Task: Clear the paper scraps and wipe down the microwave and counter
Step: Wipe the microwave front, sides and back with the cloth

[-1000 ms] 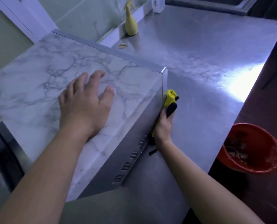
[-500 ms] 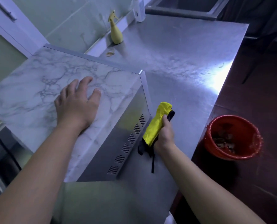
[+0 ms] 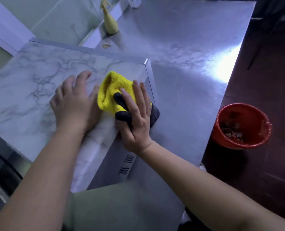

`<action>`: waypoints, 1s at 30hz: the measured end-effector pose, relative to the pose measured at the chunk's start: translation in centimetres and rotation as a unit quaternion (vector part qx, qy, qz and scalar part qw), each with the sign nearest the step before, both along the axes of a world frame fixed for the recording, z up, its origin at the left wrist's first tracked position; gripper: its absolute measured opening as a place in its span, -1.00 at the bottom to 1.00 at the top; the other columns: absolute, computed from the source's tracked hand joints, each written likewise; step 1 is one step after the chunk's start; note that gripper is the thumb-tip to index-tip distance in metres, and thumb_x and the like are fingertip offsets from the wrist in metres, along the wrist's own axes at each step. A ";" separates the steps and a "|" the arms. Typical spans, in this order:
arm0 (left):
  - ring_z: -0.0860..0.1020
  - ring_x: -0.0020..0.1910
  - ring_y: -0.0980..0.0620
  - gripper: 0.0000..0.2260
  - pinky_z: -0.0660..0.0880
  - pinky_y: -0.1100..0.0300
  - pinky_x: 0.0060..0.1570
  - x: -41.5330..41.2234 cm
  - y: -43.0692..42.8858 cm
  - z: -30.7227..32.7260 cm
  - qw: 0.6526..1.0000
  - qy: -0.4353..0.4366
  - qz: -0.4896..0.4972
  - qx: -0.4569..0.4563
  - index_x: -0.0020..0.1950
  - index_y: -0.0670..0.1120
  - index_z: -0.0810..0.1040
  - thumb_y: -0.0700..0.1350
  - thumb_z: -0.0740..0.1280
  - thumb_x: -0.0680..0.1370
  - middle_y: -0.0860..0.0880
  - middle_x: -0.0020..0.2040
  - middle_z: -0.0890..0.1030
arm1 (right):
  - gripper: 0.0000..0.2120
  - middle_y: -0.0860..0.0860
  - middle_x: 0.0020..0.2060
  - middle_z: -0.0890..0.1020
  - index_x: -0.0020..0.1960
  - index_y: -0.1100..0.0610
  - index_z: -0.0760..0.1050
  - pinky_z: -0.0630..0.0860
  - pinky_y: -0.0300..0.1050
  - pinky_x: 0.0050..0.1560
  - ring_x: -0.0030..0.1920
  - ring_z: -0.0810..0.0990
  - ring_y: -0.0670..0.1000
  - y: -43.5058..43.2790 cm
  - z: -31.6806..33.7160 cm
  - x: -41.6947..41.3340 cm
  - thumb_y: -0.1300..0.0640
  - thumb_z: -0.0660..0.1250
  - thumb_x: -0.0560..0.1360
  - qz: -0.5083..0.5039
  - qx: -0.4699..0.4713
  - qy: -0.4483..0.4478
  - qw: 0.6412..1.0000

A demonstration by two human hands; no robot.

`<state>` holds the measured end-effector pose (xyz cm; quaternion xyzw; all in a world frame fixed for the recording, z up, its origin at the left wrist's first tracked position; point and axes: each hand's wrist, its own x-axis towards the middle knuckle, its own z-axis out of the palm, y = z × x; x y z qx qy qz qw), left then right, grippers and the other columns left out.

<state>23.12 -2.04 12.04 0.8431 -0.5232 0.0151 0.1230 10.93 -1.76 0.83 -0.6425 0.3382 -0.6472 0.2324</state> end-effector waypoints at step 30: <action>0.20 0.46 -0.10 -0.58 0.05 -0.08 0.44 -0.3 0.0 0.3 0.999 0.033 0.018 0.000 0.41 0.24 0.33 0.23 0.13 0.56 -0.03 0.48 0.29 | -0.49 0.11 0.55 0.24 0.53 -0.14 0.28 0.28 -0.04 0.49 0.50 0.32 -0.03 4.8 5.0 -2.9 0.05 0.24 0.60 0.107 0.172 -0.180 0.963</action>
